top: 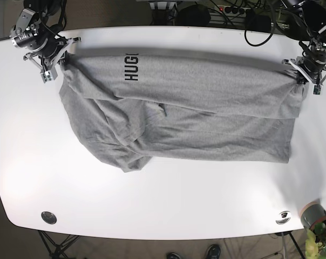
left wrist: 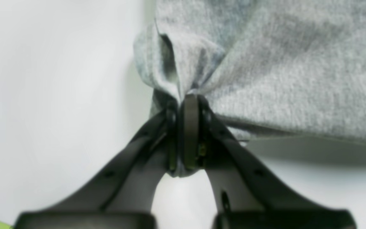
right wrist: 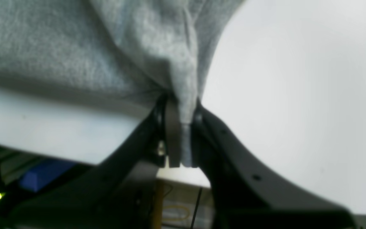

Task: Fold the T-shirt properly
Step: 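Drag the shirt with both grippers away from the robot to spread it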

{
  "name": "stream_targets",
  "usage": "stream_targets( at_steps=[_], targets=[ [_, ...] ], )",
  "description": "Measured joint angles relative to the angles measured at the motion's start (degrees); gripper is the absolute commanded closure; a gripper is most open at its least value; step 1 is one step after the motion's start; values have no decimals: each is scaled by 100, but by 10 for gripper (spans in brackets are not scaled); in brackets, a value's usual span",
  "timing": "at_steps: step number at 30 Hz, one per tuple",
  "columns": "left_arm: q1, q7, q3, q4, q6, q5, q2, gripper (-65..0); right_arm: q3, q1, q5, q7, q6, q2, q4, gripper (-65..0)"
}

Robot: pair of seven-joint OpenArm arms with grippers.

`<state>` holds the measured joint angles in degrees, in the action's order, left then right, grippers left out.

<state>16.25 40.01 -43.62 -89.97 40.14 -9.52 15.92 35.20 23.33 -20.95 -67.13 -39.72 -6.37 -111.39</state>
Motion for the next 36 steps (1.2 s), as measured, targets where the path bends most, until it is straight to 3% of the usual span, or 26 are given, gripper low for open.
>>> stream_targets(
  at_steps=[3, 5, 9, 13, 16, 21, 27, 29, 32, 36],
  targets=[
    [184, 0, 0, -11, 11, -20, 63, -8, 0, 144, -9, -2, 0, 7, 0, -30],
    [269, 11, -22, -15, 20, -20, 85, -57, 0, 232, -11, -2, 0, 4, 0, -52],
    [328, 26, -173, -15, 22, -4, 74, -232, 4, 310, -4, 0, 0, 20, 0, -182],
    [363, 24, -420, -26, -22, 44, 101, -346, 35, 396, -72, -15, 4, 52, -2, -315],
    [363, 26, -444, -26, -20, 39, 118, -350, 166, 402, -354, -17, 0, 131, -7, -365],
    [304, 68, -608, -146, 0, -55, 225, -350, 562, 400, -656, -15, -17, 118, -160, -376],
    [151, 24, -798, -835, -20, -994, 278, -350, 979, 223, -1202, -63, -17, -26, -208, -376],
    [22, 2, -682, -870, -7, -1097, 251, -350, 975, 153, -1355, -61, -17, -144, -208, -374],
    [-208, 94, -140, -841, -20, -765, 234, -343, 907, -66, -1731, -57, -17, -205, -208, -373],
    [-332, -46, 433, -844, -11, -457, -50, -275, 431, -247, -1803, -63, -20, -201, -208, -371]
  ],
)
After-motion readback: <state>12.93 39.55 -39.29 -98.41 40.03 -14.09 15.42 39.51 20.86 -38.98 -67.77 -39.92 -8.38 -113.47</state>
